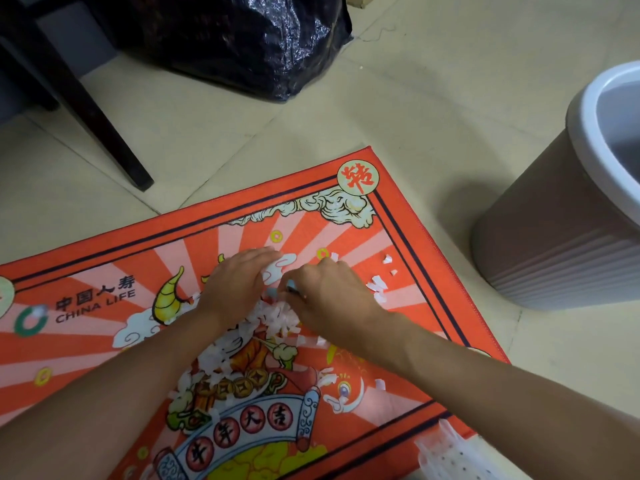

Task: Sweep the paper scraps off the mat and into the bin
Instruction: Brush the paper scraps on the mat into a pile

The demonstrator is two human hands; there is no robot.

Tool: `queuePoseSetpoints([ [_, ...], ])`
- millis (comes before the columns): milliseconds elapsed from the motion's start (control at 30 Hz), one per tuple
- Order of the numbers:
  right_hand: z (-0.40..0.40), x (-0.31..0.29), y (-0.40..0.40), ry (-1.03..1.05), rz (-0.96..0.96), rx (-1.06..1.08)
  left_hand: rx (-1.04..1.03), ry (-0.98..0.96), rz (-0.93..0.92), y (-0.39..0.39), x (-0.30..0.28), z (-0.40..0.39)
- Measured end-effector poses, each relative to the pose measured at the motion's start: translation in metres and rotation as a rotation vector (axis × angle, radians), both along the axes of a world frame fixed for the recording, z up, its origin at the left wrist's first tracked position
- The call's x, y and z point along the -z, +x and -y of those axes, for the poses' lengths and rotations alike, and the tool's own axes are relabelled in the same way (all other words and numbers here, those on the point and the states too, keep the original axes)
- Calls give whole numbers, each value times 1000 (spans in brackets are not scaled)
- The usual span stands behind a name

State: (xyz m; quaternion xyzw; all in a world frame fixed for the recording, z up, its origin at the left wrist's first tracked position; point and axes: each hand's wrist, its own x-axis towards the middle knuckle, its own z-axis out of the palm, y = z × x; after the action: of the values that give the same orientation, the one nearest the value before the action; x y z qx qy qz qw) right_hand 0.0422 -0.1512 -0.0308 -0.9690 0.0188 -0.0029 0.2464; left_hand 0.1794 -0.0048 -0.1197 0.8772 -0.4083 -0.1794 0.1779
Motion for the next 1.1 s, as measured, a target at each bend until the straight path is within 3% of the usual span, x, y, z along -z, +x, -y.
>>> queuePoseSetpoints([
  [267, 16, -10, 0, -15, 17, -31, -23, -66, 25, -5, -3, 2],
  [400, 58, -23, 2, -29, 14, 114, -39, -71, 66, -11, -4, 8],
  [700, 117, -4, -12, -227, -13, 396, -80, -8, -24, -47, -5, 45],
  [1100, 115, -2, -47, -20, -43, 375, 150, 154, 59, -58, 2, 55],
])
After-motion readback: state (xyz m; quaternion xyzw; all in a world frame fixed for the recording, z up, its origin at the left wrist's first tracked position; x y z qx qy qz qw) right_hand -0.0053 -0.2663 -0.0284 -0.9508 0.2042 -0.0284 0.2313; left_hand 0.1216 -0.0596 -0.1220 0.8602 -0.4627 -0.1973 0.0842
